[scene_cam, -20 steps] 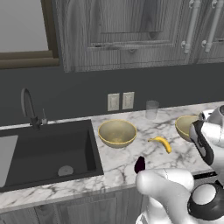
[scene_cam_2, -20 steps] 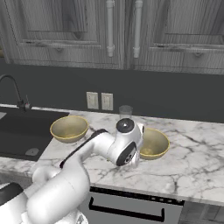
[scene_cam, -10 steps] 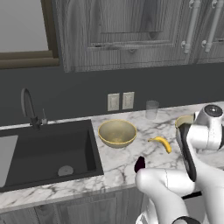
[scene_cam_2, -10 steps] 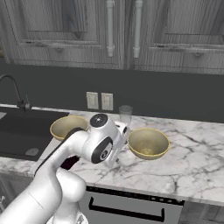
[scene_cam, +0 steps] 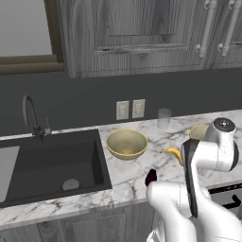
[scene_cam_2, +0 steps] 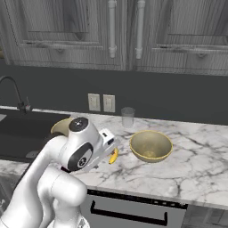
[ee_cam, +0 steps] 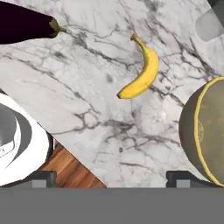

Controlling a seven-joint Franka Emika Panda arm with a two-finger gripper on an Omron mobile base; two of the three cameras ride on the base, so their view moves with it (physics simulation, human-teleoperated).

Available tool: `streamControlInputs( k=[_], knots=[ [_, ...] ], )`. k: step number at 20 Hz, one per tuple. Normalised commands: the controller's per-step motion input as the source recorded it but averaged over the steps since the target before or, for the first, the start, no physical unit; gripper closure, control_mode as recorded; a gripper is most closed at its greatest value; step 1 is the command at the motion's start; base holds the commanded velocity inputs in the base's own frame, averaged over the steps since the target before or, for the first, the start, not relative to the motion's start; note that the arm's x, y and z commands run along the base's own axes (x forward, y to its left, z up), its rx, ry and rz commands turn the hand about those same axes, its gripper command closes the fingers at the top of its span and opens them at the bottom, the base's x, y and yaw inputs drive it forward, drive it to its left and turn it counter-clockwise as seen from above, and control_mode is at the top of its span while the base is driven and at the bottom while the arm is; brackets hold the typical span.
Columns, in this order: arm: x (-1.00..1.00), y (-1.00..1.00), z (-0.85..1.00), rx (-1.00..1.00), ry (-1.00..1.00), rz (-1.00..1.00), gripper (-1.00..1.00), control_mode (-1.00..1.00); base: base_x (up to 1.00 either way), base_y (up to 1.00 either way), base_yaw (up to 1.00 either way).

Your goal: Pick both bowls and place them on the counter. Then place the banana in one bowl and place the eggplant in the other bowl.

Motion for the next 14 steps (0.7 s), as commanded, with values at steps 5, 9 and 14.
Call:
streamControlInputs(
  k=[5,9,14],
  knots=[
    [-0.35,0.59,0.22,0.21,-0.02,-0.41,-1.00,-1.00,0.00,0.00,0.00],
    [-0.34,0.52,0.17,0.24,-0.03,-0.42,-1.00,-1.00,0.00,0.00,0.00],
    [-0.38,0.40,0.02,0.27,-0.01,-0.46,-1.00,-1.00,0.00,0.00,0.00]
  ],
)
